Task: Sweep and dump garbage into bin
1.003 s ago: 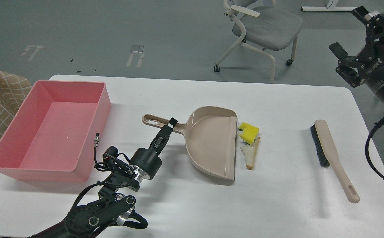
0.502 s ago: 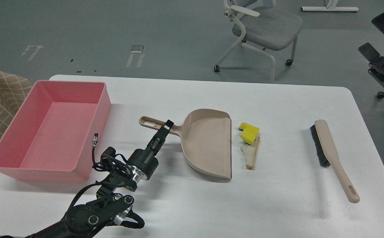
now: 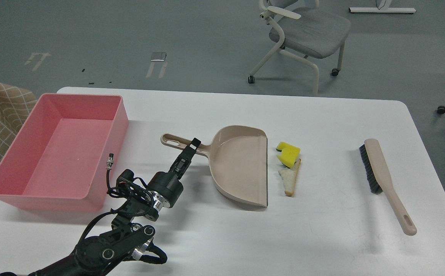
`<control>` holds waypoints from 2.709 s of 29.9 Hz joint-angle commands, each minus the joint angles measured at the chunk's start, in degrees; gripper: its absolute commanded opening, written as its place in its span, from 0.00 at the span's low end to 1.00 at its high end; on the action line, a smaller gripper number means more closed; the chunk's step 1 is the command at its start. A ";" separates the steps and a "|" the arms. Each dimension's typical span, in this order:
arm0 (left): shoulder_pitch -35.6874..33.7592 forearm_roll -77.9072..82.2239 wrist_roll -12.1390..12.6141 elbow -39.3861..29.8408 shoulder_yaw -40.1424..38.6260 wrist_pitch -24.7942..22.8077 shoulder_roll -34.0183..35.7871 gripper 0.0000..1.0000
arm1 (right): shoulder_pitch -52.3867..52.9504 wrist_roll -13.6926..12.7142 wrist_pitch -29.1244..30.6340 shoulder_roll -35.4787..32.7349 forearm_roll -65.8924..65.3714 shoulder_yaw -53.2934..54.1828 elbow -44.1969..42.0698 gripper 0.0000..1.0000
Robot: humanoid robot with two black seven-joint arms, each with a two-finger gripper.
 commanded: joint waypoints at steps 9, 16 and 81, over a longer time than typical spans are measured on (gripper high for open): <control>-1.83 0.01 0.12 2.25 3.58 -0.01 -0.09 0.20 | -6.12 -0.55 0.01 -8.34 -7.59 -0.14 0.54 1.00; -3.58 -0.08 0.30 2.60 5.60 -0.10 -0.17 0.20 | -11.75 -0.46 0.01 -15.29 -12.95 -1.02 0.45 0.99; -7.01 0.01 2.67 6.83 8.24 0.96 1.14 0.19 | -9.29 -3.01 0.01 -5.71 -32.73 -17.81 -9.30 0.98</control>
